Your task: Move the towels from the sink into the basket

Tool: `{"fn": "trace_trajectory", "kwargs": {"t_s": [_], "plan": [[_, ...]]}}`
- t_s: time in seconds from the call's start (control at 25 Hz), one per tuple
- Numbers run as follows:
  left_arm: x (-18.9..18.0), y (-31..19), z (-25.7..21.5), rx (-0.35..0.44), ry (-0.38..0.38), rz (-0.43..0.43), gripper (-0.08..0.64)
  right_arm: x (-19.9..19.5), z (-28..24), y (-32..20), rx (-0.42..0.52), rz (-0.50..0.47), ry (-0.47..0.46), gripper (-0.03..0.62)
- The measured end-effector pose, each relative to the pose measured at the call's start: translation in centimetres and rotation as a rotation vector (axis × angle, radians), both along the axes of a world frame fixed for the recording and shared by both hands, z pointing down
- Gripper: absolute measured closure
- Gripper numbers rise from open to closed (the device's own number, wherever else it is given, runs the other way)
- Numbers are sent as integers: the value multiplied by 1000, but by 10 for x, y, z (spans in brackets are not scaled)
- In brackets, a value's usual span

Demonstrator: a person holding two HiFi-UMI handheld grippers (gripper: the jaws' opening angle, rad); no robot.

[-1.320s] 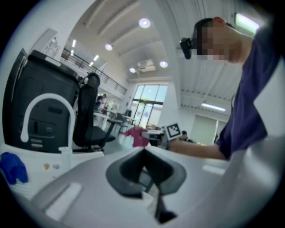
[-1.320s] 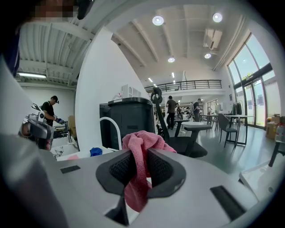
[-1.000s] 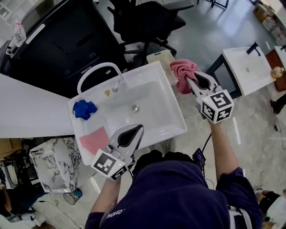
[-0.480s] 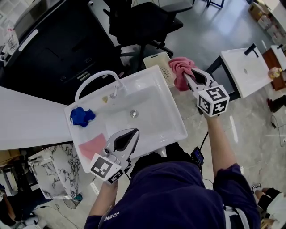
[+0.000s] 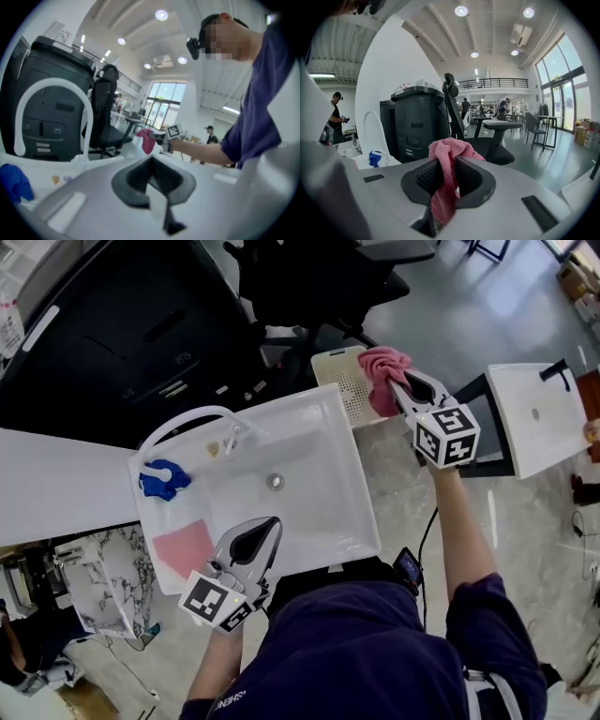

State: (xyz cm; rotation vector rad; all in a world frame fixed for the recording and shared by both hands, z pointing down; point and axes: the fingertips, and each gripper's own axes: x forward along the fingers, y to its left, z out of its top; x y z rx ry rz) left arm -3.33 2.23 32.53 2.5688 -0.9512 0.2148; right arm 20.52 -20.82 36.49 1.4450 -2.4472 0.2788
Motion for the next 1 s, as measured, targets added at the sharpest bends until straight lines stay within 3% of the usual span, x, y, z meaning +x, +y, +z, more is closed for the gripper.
{"fn": "trace_trajectory", "kwargs": {"t_s": [0.52,1.0], "plan": [[35,-44,22,-92,-25,-120,557,26,80,-98,-119,-40,-18,528],[32,-47,52,-198,-69,-223,557,29,173,-149,-232,-72,37,526]]}}
